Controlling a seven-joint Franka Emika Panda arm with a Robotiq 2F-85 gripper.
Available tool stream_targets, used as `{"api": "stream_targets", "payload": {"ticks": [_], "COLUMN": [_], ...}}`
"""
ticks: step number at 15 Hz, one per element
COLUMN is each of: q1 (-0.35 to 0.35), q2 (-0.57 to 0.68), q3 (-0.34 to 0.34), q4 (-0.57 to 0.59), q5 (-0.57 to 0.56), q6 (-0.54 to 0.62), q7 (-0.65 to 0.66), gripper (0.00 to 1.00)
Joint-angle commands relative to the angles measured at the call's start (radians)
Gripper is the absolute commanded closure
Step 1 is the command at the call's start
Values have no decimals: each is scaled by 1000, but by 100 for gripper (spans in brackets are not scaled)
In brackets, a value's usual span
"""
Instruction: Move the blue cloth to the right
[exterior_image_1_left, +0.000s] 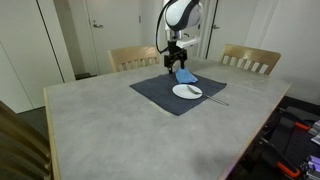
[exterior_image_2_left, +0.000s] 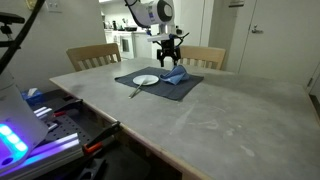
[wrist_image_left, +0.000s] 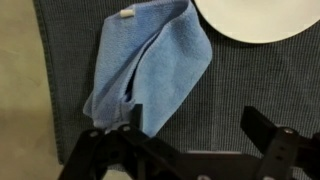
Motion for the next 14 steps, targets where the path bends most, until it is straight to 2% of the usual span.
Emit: {"api": "stream_targets", "payload": {"ticks": [1, 9, 14], "q1": [-42, -89, -119], "q2": [-9, -115, -159], "q3": [29, 61, 96], "q4": [0, -34, -27], "q5": [59, 179, 258], "q6": [18, -30, -65], "q7": [-76, -150, -252], "gripper": [0, 0, 0]}}
